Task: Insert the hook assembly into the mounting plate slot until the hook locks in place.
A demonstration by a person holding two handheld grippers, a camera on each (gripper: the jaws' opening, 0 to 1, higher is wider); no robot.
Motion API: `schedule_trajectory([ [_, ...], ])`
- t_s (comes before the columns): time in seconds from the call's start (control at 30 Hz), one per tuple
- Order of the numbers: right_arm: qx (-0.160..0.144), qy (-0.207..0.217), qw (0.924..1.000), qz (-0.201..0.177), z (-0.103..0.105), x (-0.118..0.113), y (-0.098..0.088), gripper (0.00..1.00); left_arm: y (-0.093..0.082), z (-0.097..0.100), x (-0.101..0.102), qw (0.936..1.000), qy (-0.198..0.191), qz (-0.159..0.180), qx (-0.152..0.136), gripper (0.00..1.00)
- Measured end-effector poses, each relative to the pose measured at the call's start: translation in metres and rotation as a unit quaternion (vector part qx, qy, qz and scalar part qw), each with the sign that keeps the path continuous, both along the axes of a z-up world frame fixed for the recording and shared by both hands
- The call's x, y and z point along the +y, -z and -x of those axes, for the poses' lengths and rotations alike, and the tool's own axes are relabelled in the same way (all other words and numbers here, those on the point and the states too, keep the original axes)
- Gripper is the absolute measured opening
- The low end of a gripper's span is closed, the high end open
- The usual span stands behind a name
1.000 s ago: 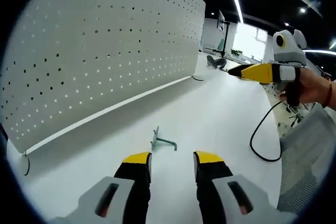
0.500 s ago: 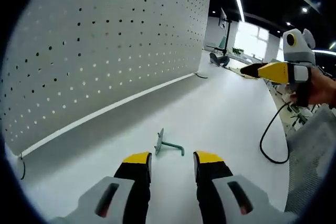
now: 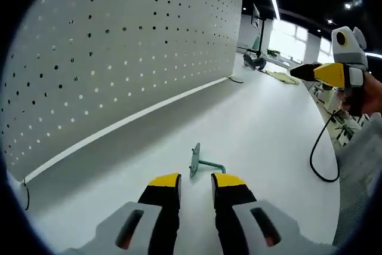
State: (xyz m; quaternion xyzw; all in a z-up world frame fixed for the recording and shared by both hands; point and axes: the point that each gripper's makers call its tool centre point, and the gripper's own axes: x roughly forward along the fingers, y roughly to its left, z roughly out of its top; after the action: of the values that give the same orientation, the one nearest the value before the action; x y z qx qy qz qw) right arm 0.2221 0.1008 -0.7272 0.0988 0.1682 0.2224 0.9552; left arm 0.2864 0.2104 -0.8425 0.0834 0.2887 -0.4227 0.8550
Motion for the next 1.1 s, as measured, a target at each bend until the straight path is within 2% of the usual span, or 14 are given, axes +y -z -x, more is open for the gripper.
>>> schedule_trajectory([
  [0.4, 0.006, -0.003, 1.0000, 0.001, 0.000, -0.001, 0.004, 0.31, 0.009, -0.002, -0.009, 0.9999, 0.014, -0.003, 0.002, 0.11],
  [0.67, 0.012, -0.006, 0.9999, 0.001, 0.004, 0.004, 0.009, 0.31, 0.008, -0.003, -0.008, 0.9999, 0.010, -0.001, 0.000, 0.05],
  [0.83, 0.013, -0.007, 0.9999, 0.002, 0.005, 0.005, 0.010, 0.31, 0.000, -0.001, -0.006, 0.9999, 0.008, 0.008, -0.001, 0.04],
  [0.97, 0.010, -0.010, 0.9999, 0.001, 0.005, 0.009, 0.008, 0.31, -0.005, 0.003, -0.005, 0.9999, 0.001, 0.014, 0.008, 0.04],
  [1.03, 0.008, -0.012, 0.9999, 0.003, 0.006, 0.011, 0.007, 0.31, -0.005, 0.007, -0.004, 0.9991, -0.009, 0.025, 0.034, 0.04],
  [1.1, 0.007, -0.014, 0.9999, 0.002, 0.007, 0.012, 0.005, 0.31, -0.008, 0.010, -0.005, 0.9988, -0.007, 0.032, 0.038, 0.04],
])
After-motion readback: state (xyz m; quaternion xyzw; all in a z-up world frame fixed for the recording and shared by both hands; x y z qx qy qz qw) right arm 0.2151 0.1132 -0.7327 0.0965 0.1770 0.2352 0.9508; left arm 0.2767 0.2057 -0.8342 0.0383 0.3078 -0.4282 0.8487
